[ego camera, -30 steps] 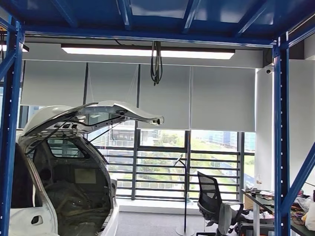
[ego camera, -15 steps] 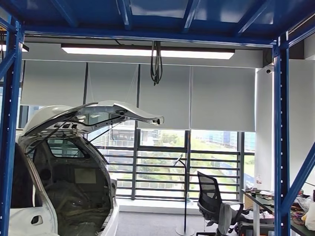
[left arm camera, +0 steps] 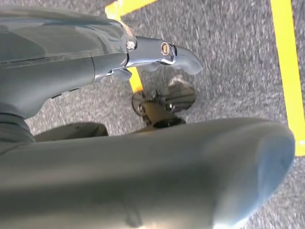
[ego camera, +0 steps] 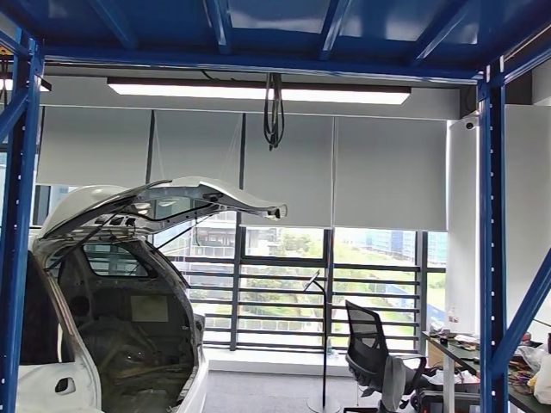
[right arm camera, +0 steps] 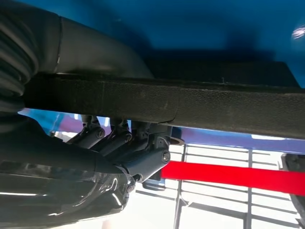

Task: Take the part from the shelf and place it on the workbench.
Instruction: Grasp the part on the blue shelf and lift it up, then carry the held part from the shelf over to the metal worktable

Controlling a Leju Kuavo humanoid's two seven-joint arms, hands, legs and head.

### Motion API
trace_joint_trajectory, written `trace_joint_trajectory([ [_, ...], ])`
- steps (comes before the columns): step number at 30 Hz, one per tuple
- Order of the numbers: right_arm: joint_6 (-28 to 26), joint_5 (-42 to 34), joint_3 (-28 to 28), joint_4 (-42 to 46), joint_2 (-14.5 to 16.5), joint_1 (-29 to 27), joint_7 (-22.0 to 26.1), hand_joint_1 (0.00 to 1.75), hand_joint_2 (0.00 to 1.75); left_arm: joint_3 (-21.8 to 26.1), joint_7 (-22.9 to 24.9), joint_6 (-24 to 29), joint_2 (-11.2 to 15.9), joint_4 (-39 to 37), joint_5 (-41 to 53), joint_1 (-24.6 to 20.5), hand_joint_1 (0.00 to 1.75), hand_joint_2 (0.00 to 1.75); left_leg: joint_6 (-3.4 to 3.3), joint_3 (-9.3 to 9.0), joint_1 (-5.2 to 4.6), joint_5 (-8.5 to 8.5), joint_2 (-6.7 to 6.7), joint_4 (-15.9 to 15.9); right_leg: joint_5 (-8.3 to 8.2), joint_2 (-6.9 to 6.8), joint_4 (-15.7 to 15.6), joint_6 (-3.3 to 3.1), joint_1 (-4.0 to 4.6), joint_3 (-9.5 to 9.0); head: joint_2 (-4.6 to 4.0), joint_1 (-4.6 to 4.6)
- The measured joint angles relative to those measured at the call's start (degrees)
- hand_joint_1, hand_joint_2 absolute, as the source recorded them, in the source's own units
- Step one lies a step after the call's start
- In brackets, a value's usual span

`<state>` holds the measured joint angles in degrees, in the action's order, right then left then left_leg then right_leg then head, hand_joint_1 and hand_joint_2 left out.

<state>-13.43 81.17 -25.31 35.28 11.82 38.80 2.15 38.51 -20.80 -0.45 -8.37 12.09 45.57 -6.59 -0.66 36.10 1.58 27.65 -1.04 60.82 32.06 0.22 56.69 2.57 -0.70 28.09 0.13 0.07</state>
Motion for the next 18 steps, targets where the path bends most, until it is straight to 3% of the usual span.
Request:
trace_joint_trajectory([
  [12, 0.6, -2.4, -0.3, 10.5, -1.2, -3.9, 1.9, 1.75, 1.75, 2.6, 1.6, 1.1, 0.0, 0.0, -1.4, -0.6, 0.00, 1.75, 0.00, 0.06, 0.01, 0.00, 0.01, 0.0, 0.00, 0.03, 0.0, 0.00, 0.01, 0.04, 0.00, 0.00],
  [14, 2.8, -8.4, -0.3, 15.4, -1.3, -5.1, 4.8, 1.75, 1.75, 3.4, 0.9, 0.2, 0.0, 0.0, -2.0, -0.5, 0.00, 1.75, 0.00, 0.09, 0.01, 0.00, 0.02, 0.0, 0.00, 0.03, 0.0, 0.00, 0.01, 0.07, 0.00, 0.00],
  [18, 13.5, -33.4, -0.1, 28.5, -1.3, -8.0, 13.7, 1.75, 1.75, 6.0, -2.5, -2.6, 0.0, 0.0, -4.8, -0.1, 0.00, 1.75, 0.00, 0.13, 0.01, 0.01, 0.02, 0.0, 0.02, 0.02, 0.0, -0.02, 0.01, 0.13, 0.00, 0.00],
])
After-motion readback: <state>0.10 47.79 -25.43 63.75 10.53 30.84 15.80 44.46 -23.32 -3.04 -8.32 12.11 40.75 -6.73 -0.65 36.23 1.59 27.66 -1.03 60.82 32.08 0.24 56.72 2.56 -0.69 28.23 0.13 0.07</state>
